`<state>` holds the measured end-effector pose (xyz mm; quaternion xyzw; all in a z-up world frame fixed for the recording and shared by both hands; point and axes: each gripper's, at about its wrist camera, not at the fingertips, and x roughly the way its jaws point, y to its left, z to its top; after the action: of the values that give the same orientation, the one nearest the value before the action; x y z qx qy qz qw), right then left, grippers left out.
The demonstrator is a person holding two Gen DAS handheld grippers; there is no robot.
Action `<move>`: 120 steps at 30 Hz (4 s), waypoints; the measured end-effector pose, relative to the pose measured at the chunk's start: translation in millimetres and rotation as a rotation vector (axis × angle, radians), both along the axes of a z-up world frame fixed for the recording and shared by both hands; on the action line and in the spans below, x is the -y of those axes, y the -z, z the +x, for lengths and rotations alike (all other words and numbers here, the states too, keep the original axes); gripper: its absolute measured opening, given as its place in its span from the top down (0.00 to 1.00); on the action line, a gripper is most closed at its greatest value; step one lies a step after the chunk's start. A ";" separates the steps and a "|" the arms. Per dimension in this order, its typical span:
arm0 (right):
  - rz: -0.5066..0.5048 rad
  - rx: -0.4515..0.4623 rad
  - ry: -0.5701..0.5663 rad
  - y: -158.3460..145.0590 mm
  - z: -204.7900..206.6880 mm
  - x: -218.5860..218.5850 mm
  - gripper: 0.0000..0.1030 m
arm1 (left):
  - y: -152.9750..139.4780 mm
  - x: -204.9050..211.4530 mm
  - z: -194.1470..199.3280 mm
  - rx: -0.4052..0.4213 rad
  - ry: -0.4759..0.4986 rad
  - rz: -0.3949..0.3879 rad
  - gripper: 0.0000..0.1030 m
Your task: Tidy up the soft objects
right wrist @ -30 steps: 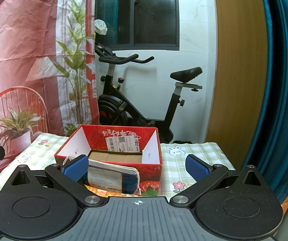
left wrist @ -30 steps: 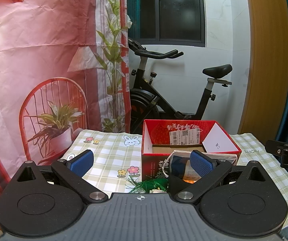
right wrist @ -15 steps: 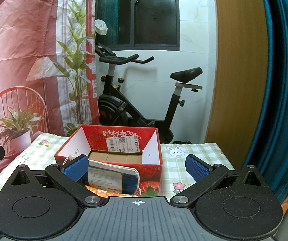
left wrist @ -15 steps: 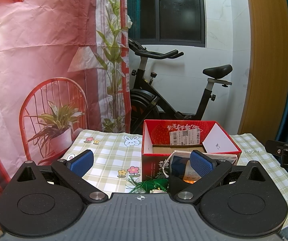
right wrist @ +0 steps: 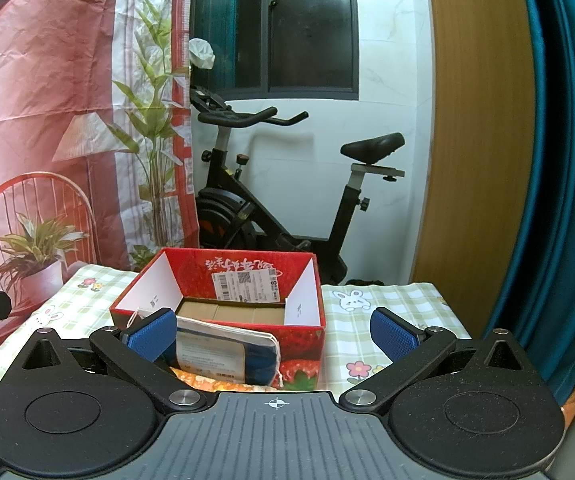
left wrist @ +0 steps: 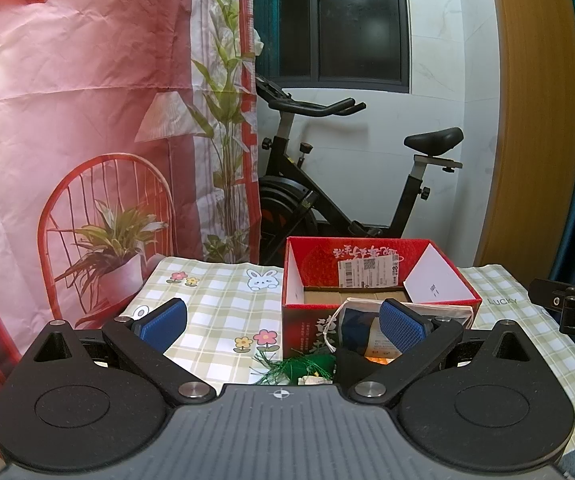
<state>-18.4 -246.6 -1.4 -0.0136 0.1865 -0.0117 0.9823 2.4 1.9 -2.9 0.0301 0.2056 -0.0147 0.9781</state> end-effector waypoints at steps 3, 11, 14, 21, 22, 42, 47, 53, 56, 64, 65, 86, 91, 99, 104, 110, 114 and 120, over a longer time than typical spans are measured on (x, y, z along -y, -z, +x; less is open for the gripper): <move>0.000 0.000 0.000 -0.1 0.0 -0.1 0.00 | 0.3 0.3 0.2 0.000 0.001 0.000 0.00; 0.000 -0.001 0.000 -0.6 0.1 -0.1 0.00 | 0.6 0.6 0.2 0.000 0.000 -0.001 0.00; 0.000 -0.001 0.000 -0.7 0.2 -0.1 0.00 | 0.7 0.7 0.3 -0.001 0.000 -0.001 0.00; -0.001 -0.002 0.000 -0.7 0.1 -0.4 0.00 | 1.0 1.1 0.0 -0.001 0.000 -0.001 0.00; -0.001 -0.002 0.000 -0.7 -0.1 -0.5 0.00 | 1.1 1.1 0.0 -0.001 0.001 -0.002 0.00; 0.056 0.012 0.004 8.9 8.7 8.6 0.00 | 9.7 -0.6 8.7 0.008 0.022 -0.004 0.00; 0.128 0.036 -0.054 19.4 22.0 22.7 0.00 | 16.4 -9.0 24.9 0.022 0.023 -0.028 0.00; 0.093 0.115 -0.065 40.6 38.0 25.9 0.00 | 36.8 -14.8 42.7 0.100 0.021 -0.108 0.00; 0.137 0.055 -0.098 55.0 54.6 26.6 0.00 | 52.2 -6.6 60.4 0.046 0.025 -0.077 0.00; 0.061 -0.071 -0.114 108.8 74.5 3.0 0.00 | 98.2 3.3 103.0 -0.171 0.068 -0.067 0.02; 0.063 -0.085 -0.120 115.9 74.4 2.2 0.00 | 103.3 2.8 107.5 -0.189 0.082 -0.072 0.02; 0.090 -0.251 -0.262 165.8 95.3 0.7 0.35 | 166.8 16.3 157.6 -0.404 0.359 -0.138 0.68; 0.089 -0.245 -0.272 166.8 94.9 1.5 0.45 | 165.5 16.6 154.5 -0.388 0.369 -0.156 0.83; 0.109 -0.224 -0.283 159.0 88.7 5.6 0.84 | 155.1 14.9 129.8 -0.339 0.387 -0.188 0.94; 0.124 -0.188 -0.264 149.0 81.2 11.0 0.88 | 147.8 17.9 113.6 -0.308 0.419 -0.194 0.94; 0.126 -0.111 -0.247 129.8 66.4 18.9 0.89 | 132.7 20.4 98.5 -0.241 0.455 -0.188 0.94; 0.115 -0.051 -0.246 114.1 55.9 20.5 0.89 | 118.3 19.4 89.0 -0.186 0.471 -0.194 0.94; 0.073 0.026 -0.271 84.1 56.4 18.0 0.89 | 95.5 19.9 87.1 -0.104 0.470 -0.181 0.94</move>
<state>38.0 -264.6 -85.5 -0.0028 0.1705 0.1277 0.9770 89.5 -18.0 -98.4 -0.0115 0.2411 -0.2615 0.9345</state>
